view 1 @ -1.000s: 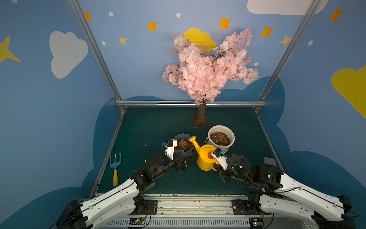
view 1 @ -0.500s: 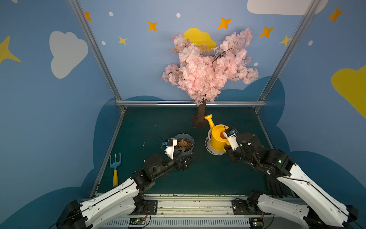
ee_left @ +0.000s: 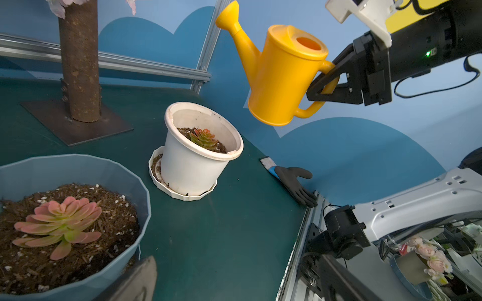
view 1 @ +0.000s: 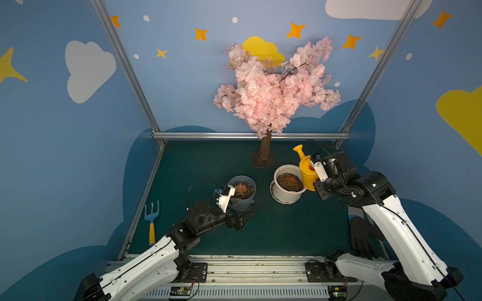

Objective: Water the succulent around the soil edge
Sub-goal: Water the soil of the potted plant with water.

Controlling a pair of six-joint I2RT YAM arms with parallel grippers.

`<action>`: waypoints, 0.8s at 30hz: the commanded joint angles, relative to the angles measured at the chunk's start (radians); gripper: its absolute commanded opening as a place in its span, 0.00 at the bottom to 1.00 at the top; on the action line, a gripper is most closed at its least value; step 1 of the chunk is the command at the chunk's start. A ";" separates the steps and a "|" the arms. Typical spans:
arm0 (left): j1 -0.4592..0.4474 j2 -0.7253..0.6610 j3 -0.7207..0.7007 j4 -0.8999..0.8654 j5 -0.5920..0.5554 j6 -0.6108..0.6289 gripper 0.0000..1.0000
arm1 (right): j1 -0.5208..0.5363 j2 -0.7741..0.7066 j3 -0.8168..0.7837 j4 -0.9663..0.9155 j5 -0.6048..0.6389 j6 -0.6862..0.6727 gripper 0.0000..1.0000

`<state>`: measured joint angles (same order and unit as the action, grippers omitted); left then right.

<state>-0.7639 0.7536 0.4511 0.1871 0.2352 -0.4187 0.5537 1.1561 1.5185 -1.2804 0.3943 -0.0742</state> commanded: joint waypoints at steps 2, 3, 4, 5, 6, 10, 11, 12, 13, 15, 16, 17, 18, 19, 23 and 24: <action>0.003 -0.025 0.044 -0.090 0.035 0.075 1.00 | 0.010 -0.003 0.004 -0.115 0.131 -0.109 0.00; 0.002 -0.025 0.044 -0.096 0.039 0.078 1.00 | 0.012 -0.002 0.006 -0.133 0.151 -0.120 0.00; 0.003 -0.025 0.045 -0.097 0.046 0.077 1.00 | 0.012 0.000 0.011 -0.151 0.171 -0.135 0.00; 0.003 -0.024 0.040 -0.093 0.053 0.077 1.00 | 0.012 0.001 0.015 -0.168 0.190 -0.150 0.00; 0.002 -0.022 0.038 -0.091 0.060 0.078 1.00 | 0.011 0.005 0.020 -0.186 0.215 -0.161 0.00; 0.000 -0.014 0.039 -0.095 0.081 0.082 1.00 | 0.011 0.024 0.039 -0.259 0.282 -0.208 0.00; 0.000 -0.011 0.039 -0.095 0.086 0.084 1.00 | 0.011 0.025 0.038 -0.270 0.286 -0.234 0.00; -0.002 -0.009 0.040 -0.095 0.089 0.085 1.00 | 0.011 0.029 0.036 -0.285 0.293 -0.251 0.00; -0.004 -0.006 0.039 -0.096 0.091 0.086 1.00 | 0.011 0.030 0.034 -0.299 0.303 -0.259 0.00; -0.006 -0.001 0.038 -0.097 0.093 0.089 1.00 | 0.011 0.027 0.027 -0.315 0.307 -0.281 0.00; -0.008 0.000 0.039 -0.095 0.097 0.088 1.00 | 0.012 0.027 0.028 -0.319 0.312 -0.287 0.00; -0.011 0.002 0.040 -0.094 0.097 0.088 1.00 | 0.013 0.029 0.028 -0.321 0.318 -0.293 0.00; -0.009 0.003 0.039 -0.094 0.099 0.089 1.00 | 0.014 0.031 0.030 -0.323 0.322 -0.300 0.00; -0.011 0.005 0.039 -0.094 0.100 0.090 1.00 | 0.014 0.035 0.029 -0.325 0.330 -0.302 0.00; -0.017 0.006 0.039 -0.099 0.101 0.104 1.00 | 0.018 0.059 0.018 -0.336 0.356 -0.333 0.00; -0.018 0.005 0.040 -0.100 0.100 0.111 1.00 | 0.020 0.066 0.017 -0.338 0.364 -0.340 0.00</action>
<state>-0.7769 0.7601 0.4694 0.0975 0.3202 -0.3363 0.5652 1.2045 1.5280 -1.5894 0.7048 -0.3843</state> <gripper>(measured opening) 0.998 0.194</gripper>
